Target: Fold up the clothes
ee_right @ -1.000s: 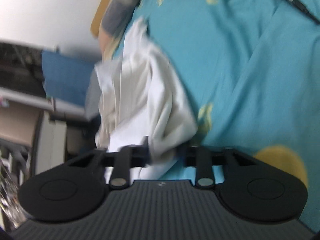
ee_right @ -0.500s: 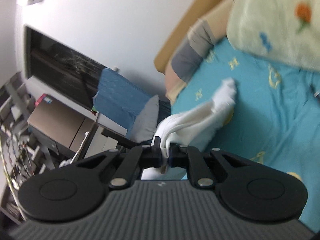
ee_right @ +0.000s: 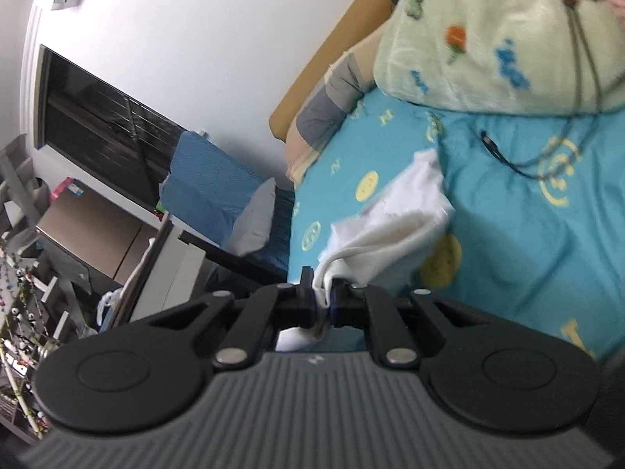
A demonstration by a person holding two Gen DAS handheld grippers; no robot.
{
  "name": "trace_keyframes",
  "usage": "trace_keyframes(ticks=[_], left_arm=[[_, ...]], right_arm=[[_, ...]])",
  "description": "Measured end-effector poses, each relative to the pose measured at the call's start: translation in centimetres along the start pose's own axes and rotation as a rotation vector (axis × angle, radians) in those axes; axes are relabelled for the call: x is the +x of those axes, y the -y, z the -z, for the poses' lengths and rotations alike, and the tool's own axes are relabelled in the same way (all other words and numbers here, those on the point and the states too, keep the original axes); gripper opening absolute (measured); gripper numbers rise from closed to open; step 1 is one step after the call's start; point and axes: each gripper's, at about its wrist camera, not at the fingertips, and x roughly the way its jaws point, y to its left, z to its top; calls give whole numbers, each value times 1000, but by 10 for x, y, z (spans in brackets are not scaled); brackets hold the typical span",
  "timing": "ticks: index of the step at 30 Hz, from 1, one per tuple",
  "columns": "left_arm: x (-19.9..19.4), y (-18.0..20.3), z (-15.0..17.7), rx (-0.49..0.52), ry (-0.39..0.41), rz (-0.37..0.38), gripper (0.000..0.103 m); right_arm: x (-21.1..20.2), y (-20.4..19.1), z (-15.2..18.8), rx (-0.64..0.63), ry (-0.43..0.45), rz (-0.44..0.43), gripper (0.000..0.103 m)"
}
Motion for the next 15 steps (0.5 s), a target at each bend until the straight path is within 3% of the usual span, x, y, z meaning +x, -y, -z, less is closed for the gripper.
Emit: trace_keyframes(ticks=[3,7,12,13,14,15], left_arm=[[39,17,-33,33,-1,-92,8],[107,24,-70,129,-14,-159,9],[177,-5,-84,213,-68,-213,10],[183,-12,-85,220,-71,-221,15],[184,-18,-85,226,-78,-214,25],[185,-25,-85,232,-84,-206,34]], right_arm=[[37,-9,-32,14,-33,26,10],[99,-4,-70,83,-65,93,12],[168,34,-97,112,-131,171,13],[177,45,-97,117,-152,160,16],[183,55,-96,120,-181,129,19],[186,63,-94,118,-212,98,33]])
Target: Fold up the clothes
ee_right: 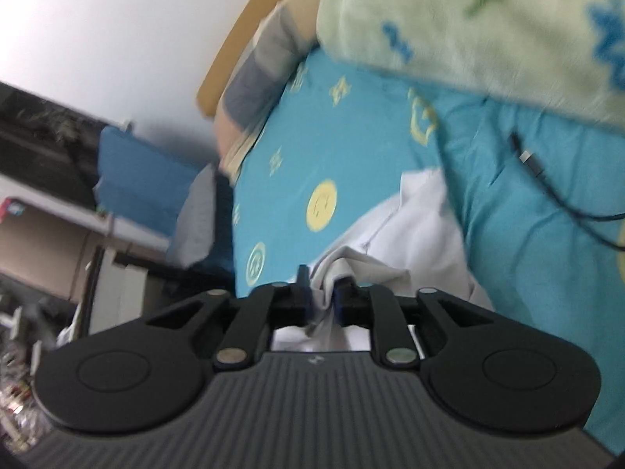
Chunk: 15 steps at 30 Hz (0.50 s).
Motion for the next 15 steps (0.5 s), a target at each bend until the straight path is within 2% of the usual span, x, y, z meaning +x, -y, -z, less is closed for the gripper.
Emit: trace_keyframes(ticks=[1,2,3,5,7,8,12,14,15], left_arm=[[2,-6,1,7,-5,8,53],[4,-11,2,16,-10,19,66],[1,-15,3,31,-10,40,70],[-7,-19,5,48,16,51,80],[-13,-23,7,69,37,55,83],[-9,-22,7,95,30,28,83],[17,-20,9,185,1,-78,83],[34,-24,11,185,-21,-94,81],[42,-26,12,187,-30,-102,80]], right_arm=[[1,4,2,-15,-36,-28,54],[1,5,4,-38,-72,-56,66],[-3,1,6,-78,-95,-79,80],[-15,-11,11,-167,-81,-116,80],[-25,-23,14,-230,-42,-149,80],[-27,-28,14,-266,-23,-149,80],[-12,-35,17,-447,40,4,80],[5,-30,16,-500,43,95,80],[12,-25,16,-513,50,112,80]])
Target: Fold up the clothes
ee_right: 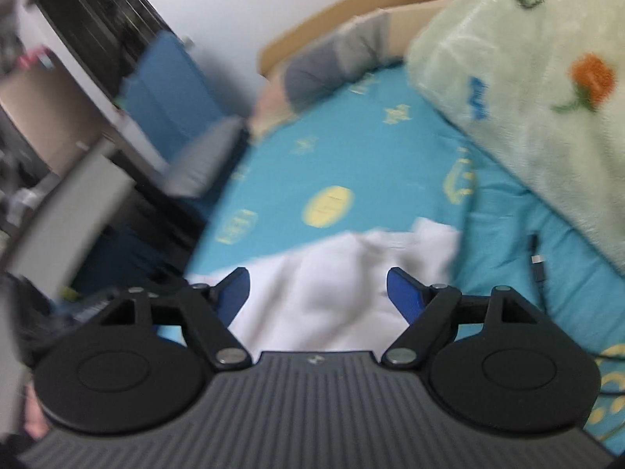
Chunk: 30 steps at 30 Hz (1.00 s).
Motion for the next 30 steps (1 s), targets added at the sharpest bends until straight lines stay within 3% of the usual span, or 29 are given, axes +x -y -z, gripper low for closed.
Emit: trace_keyframes(ticks=[3,5,6,7,9,10,13,16,18,21,23,24,25,26,27,30], left_arm=[[21,4,3,50,0,-34,71],[28,6,5,83,18,-65,41],[27,6,5,90,36,-70,30],[24,6,4,88,53,-64,10],[15,9,-1,75,90,-53,5],[8,13,-5,77,109,-44,4],[-12,30,-20,105,205,-23,4],[-8,41,-30,143,259,-30,5],[10,40,-29,166,224,-65,5],[35,28,-21,154,128,-111,13],[39,23,-18,136,71,-126,29],[33,24,-18,139,81,-112,34],[27,25,-18,143,91,-98,47],[21,27,-18,147,104,-84,60],[13,30,-17,154,129,-70,64],[-1,41,-11,204,176,-36,68]], right_arm=[[23,8,5,-38,9,49,79],[34,11,10,-61,17,53,70],[38,12,12,-74,15,54,51],[40,11,14,-91,8,55,29],[37,5,15,-124,12,57,16],[34,2,14,-133,26,55,14],[15,-9,2,-122,134,35,14],[11,-13,-9,-110,207,62,14],[22,-10,-9,-110,201,112,16],[50,1,-1,-124,97,211,21],[58,8,4,-107,40,235,31],[54,10,4,-85,45,234,45],[48,11,4,-59,57,224,62],[40,11,1,-28,82,203,71],[32,11,-1,0,111,180,82],[13,4,-5,16,201,139,84]])
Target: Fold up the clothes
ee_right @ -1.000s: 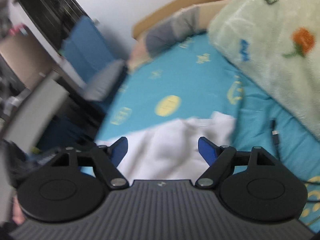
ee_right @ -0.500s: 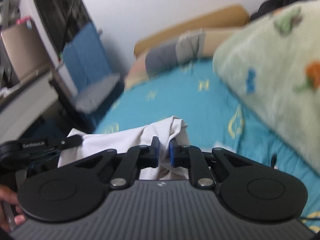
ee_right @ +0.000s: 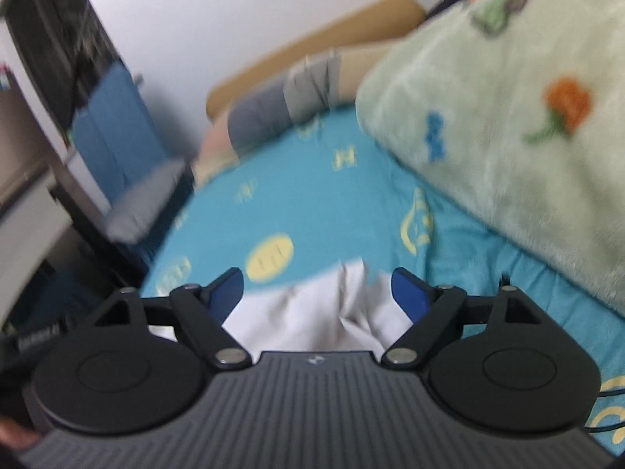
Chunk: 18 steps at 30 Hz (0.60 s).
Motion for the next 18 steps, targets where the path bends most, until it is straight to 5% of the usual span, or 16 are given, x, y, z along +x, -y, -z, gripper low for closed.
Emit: trace_keyframes(ticks=[3,4,10,14,18], left_arm=[[8,10,8,50,-24,-9,68],[14,10,13,59,-49,-19,68],[51,6,36,97,-197,-77,67],[34,9,33,86,-172,-59,68],[-2,16,37,91,-152,-24,68]], right_arm=[[1,-14,1,-96,34,-35,81],[7,-18,4,-137,8,-35,70],[49,-21,38,-261,-181,9,62],[38,-24,34,-239,-169,17,54],[4,-32,24,-202,-126,-4,28]])
